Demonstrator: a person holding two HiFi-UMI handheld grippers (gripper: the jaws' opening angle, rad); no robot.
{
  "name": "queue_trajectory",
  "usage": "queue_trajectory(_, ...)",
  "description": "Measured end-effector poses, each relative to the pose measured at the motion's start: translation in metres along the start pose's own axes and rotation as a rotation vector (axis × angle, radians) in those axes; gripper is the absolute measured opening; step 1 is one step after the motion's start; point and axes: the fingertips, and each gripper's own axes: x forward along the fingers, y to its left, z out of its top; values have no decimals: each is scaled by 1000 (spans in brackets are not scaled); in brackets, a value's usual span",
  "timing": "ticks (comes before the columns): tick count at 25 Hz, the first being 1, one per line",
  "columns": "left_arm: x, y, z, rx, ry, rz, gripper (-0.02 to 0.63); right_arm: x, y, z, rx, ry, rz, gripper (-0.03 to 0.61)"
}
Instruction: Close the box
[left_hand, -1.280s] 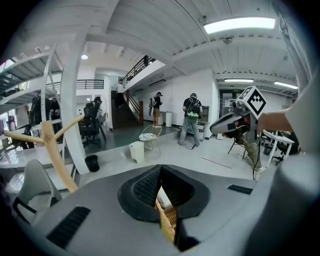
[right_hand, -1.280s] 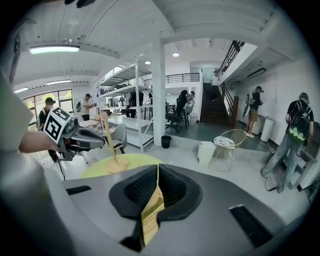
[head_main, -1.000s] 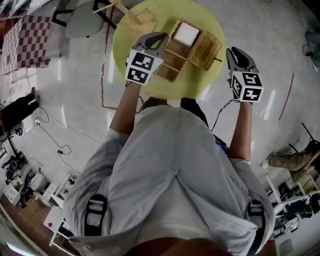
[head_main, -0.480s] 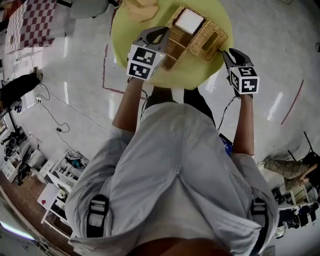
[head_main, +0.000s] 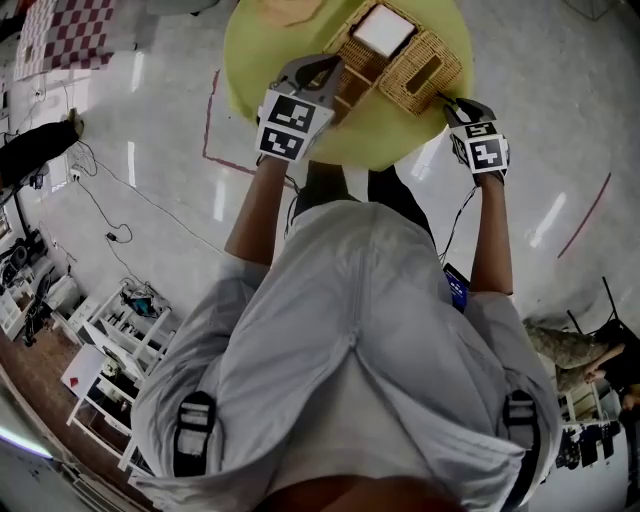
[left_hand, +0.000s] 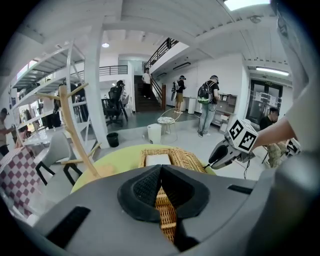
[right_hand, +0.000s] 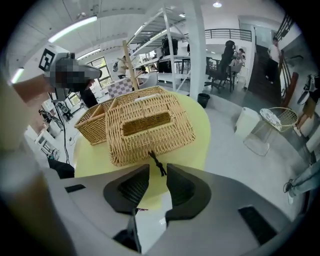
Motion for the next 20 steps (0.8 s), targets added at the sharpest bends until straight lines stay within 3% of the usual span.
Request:
queue_trajectory(7, -18, 6, -5, -25, -4, 39, 29, 14, 7, -1, 19, 12, 29, 126)
queue_trajectory(14, -25, 9, -8, -55, -19, 29, 29, 22, 6, -3, -6, 20, -6, 114)
queue_trajectory(18, -26, 8, -7, -100, -39, 9, 29, 17, 1, -4, -12, 6, -49, 33)
queue_trajectory(20, -27, 9, -8, -110, -39, 4, 29, 14, 3, -2, -15, -6, -57, 28)
